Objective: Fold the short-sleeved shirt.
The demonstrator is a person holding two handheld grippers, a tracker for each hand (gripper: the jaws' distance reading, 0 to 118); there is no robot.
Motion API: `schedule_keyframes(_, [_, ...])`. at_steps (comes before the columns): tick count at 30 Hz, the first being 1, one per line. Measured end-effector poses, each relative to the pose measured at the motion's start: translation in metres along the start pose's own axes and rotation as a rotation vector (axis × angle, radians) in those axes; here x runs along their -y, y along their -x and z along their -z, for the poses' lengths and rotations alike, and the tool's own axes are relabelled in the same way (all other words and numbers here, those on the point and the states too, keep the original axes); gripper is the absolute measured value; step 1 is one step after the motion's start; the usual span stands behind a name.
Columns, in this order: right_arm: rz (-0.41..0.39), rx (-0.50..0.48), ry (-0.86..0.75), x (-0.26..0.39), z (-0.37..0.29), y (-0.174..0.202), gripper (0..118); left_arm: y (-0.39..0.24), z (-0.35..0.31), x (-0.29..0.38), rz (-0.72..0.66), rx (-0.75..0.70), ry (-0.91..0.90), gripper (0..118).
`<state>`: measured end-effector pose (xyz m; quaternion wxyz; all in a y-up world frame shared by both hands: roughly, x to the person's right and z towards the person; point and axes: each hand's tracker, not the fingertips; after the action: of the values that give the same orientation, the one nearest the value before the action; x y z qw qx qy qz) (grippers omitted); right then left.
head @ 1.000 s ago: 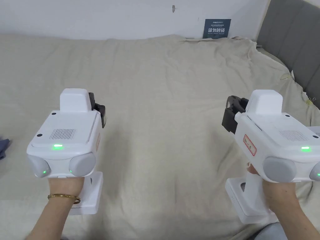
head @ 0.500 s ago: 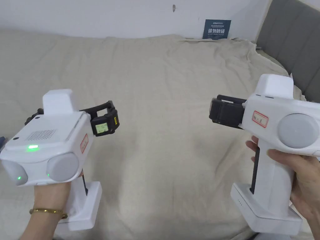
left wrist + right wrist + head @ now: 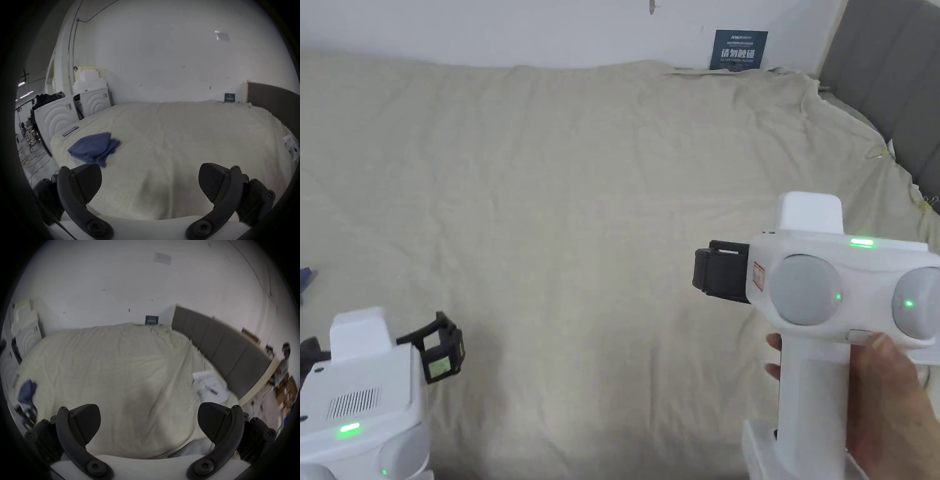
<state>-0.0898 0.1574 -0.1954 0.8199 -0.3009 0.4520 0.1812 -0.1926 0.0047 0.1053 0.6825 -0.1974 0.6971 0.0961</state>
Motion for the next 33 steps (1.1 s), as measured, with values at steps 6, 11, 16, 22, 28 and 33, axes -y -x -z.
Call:
schedule_keyframes(6, [-0.017, -0.115, 0.039, -0.001, 0.006, -0.001, 117, 0.012, 0.011, 0.045, -0.019, -0.036, 0.086, 118])
schedule_keyframes(11, [0.011, -0.090, 0.034, -0.009, 0.036, -0.017, 117, 0.009, 0.006, 0.040, -0.024, 0.002, 0.046, 118])
schedule_keyframes(16, [-0.062, -0.039, -0.021, 0.002, 0.035, -0.009, 117, 0.008, 0.013, 0.039, -0.011, -0.013, 0.074, 118])
schedule_keyframes(22, [-0.193, -0.008, 0.059, 0.035, 0.047, -0.012, 117, 0.010, 0.018, 0.037, -0.025, -0.024, 0.116, 118])
schedule_keyframes(28, [-0.104, -0.107, 0.101, 0.074, 0.062, -0.027, 117, -0.002, 0.016, 0.034, 0.068, 0.004, 0.128, 118])
schedule_keyframes(33, [-0.141, -0.155, 0.091, 0.080, 0.096, -0.021, 117, -0.015, 0.033, 0.002, 0.104, 0.168, 0.199, 118])
